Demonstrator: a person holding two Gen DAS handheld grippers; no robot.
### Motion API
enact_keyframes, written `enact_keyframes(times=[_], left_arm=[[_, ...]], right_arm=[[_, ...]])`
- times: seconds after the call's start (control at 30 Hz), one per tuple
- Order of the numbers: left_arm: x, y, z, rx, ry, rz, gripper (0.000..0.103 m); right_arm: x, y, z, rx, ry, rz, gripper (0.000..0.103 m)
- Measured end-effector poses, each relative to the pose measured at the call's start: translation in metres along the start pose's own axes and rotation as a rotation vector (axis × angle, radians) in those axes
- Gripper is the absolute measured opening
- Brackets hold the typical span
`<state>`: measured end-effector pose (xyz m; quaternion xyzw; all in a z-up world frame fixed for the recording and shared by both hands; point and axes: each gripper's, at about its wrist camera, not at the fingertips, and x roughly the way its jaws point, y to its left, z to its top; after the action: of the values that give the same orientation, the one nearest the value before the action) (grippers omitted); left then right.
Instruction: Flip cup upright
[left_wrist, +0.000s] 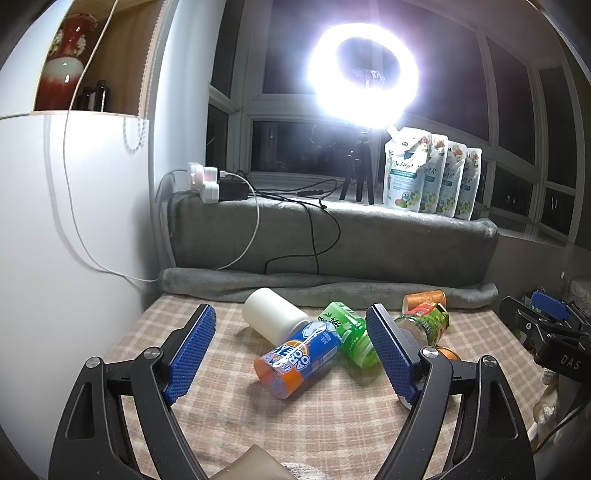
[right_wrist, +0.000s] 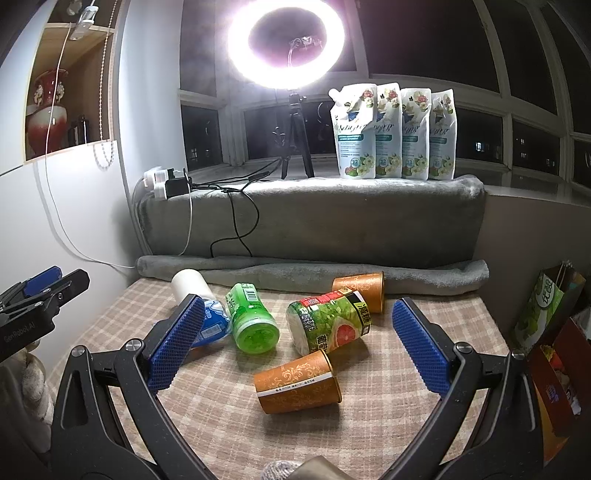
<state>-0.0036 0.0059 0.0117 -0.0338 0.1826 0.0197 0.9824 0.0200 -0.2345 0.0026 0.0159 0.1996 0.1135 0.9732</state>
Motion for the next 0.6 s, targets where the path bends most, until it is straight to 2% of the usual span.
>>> enact_keyframes(times=[0.6], left_arm=[[0.0, 0.004, 0.003, -0.008, 0.008, 0.0, 0.083]], right_arm=[[0.015, 0.012, 0.006, -0.025, 0.041, 0.043, 0.103]])
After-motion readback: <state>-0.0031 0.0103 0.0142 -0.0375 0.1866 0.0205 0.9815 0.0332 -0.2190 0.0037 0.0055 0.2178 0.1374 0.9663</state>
